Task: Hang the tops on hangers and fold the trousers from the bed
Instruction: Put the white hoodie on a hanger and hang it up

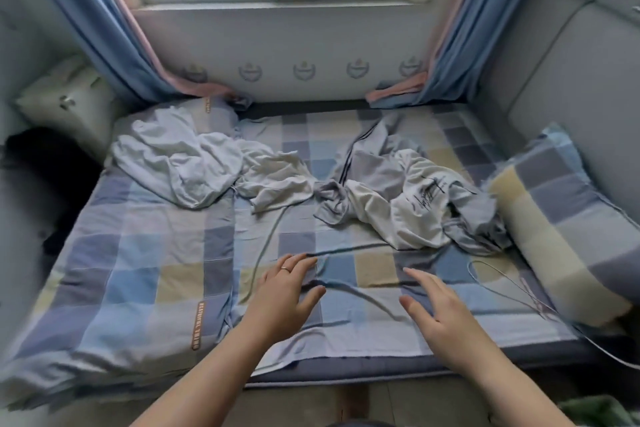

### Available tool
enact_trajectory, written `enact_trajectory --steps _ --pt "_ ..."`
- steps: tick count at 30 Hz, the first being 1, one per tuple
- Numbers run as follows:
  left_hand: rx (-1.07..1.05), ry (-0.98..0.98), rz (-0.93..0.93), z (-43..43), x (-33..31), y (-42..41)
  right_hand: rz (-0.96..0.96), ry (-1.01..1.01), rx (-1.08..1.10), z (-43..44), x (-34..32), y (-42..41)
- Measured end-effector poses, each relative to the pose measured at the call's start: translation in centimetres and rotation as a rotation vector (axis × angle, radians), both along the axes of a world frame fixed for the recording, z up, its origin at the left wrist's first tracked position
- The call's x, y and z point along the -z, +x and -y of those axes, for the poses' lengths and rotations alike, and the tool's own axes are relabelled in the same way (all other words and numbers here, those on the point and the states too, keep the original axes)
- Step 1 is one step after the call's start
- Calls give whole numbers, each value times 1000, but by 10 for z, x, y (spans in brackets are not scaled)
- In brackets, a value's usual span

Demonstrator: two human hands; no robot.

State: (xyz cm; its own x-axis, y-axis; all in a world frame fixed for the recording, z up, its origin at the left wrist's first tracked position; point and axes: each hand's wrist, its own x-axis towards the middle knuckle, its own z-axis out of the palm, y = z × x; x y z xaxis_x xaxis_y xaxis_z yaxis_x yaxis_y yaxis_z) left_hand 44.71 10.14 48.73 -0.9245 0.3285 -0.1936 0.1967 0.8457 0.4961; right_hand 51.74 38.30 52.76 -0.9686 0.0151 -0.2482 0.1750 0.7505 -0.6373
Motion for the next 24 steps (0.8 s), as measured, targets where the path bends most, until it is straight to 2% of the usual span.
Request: enact_trajectory --steps 5,12,19,24 --pt "-100 -18 59 -2 19 -56 55 3 -71 -10 21 -93" --pt "-184 -26 203 23 73 -131 225 98 -148 7 73 -186" --pt "-230 -108 351 90 206 -217 346 108 -136 69 198 -294" --pt "-237 -205 346 126 322 -286 320 182 -135 92 314 -377"
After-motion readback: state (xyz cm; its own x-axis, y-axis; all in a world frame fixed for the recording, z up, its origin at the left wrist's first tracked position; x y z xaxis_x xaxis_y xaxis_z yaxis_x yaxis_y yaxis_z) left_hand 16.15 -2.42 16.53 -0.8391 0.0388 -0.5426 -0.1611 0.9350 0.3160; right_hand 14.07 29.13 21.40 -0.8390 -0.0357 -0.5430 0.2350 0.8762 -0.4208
